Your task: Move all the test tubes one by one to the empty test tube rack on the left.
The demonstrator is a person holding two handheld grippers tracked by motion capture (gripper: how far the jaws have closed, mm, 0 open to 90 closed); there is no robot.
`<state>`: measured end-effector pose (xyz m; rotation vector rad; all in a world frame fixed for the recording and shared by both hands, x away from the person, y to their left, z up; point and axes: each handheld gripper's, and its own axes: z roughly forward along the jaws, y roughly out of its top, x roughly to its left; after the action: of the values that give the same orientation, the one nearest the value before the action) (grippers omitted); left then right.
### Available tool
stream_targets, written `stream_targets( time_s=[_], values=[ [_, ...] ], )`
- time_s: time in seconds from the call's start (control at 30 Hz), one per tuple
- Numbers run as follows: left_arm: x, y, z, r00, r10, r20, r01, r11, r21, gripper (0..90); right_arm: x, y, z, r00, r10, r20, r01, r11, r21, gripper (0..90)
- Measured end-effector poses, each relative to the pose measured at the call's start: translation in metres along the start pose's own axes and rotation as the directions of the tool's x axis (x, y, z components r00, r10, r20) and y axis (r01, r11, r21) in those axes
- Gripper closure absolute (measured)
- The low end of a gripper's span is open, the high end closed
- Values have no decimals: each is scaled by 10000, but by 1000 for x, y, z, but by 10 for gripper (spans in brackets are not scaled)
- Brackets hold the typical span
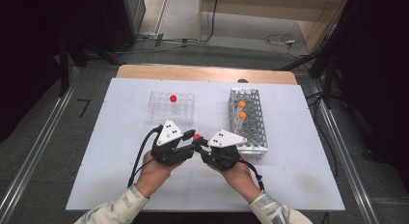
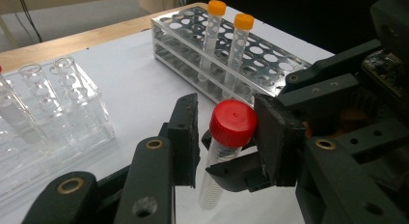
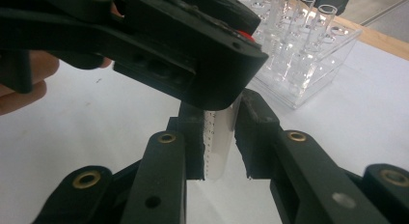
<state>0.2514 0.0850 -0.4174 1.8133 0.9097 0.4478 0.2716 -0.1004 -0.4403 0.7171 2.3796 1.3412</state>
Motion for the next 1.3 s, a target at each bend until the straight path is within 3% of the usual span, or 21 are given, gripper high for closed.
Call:
stream_targets(
  time_s=[0.13,0.33,0.43,0.5,0.73,0.97,1.3],
  values=[
    [1,0,1,10000,-28,7,28,10000,12,697,0,0,0,10000,18,-11,-18,10000,3,684],
    [6,3,-1,9999,-70,-128,69,9999,-73,698,-2,1,-6,9998,10,-191,-9,10000,54,457],
    [15,5,-6,9993,-285,-232,281,9995,-144,698,-5,0,-15,9999,6,-125,-7,10000,-12,388],
    [21,7,-9,9982,-516,-305,510,9985,-200,699,-9,-1,-22,9999,101,-140,-102,9999,-82,362],
    [44,18,-21,9934,-703,-905,675,9971,-340,698,-23,-10,-48,9989,424,176,-419,9988,-264,327],
    [67,37,-33,9827,-859,-1642,772,9953,-587,698,-38,-23,-76,9944,797,689,-768,9961,-428,326],
    [98,68,-29,9573,-1080,-2680,900,9928,-788,699,-56,-35,-102,9837,1273,1267,-1196,9906,-663,328]
  ],
)
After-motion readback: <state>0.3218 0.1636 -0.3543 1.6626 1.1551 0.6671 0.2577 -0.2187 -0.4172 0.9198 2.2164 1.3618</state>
